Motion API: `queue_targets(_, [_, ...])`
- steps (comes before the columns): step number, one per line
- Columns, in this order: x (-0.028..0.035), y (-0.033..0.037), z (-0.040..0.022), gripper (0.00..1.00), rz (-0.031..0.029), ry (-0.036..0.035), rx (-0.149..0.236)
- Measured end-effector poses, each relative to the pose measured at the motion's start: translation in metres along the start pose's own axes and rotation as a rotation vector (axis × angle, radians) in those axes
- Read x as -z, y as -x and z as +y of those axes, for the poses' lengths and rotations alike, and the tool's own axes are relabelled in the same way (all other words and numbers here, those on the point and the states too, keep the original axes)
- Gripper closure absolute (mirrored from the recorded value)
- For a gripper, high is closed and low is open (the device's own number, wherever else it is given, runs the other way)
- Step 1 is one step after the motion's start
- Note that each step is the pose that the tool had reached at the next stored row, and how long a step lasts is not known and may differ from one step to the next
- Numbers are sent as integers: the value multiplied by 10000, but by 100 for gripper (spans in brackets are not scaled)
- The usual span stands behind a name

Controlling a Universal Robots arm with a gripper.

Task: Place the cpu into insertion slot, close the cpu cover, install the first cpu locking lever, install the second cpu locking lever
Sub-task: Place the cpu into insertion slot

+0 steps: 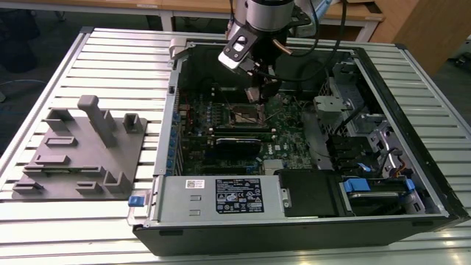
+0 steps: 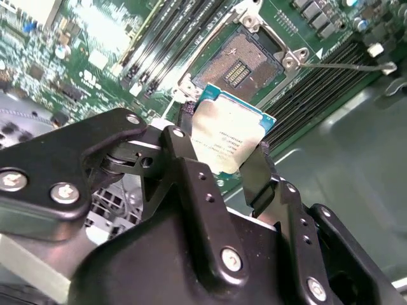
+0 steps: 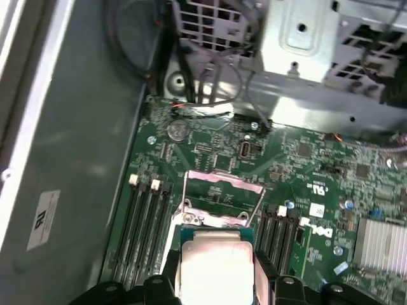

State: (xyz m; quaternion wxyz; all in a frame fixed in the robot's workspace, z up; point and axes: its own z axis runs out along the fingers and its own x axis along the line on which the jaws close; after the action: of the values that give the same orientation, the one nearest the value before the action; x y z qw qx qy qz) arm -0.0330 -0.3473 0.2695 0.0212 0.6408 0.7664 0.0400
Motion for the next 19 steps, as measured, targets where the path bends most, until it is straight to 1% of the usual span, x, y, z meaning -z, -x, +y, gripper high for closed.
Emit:
queue_targets(7, [-21,-1,-9,46,-98,20,-1097])
queue_targets(11, [-31,-7,-44,46,-119,27,-1359])
queue_targets(14, [-52,-10,-68,46,-134,29,-1519])
queue_targets(17, [-75,-12,-82,46,-153,32,-1735])
queue_targets(19, [-75,-12,-85,46,-155,32,-1768])
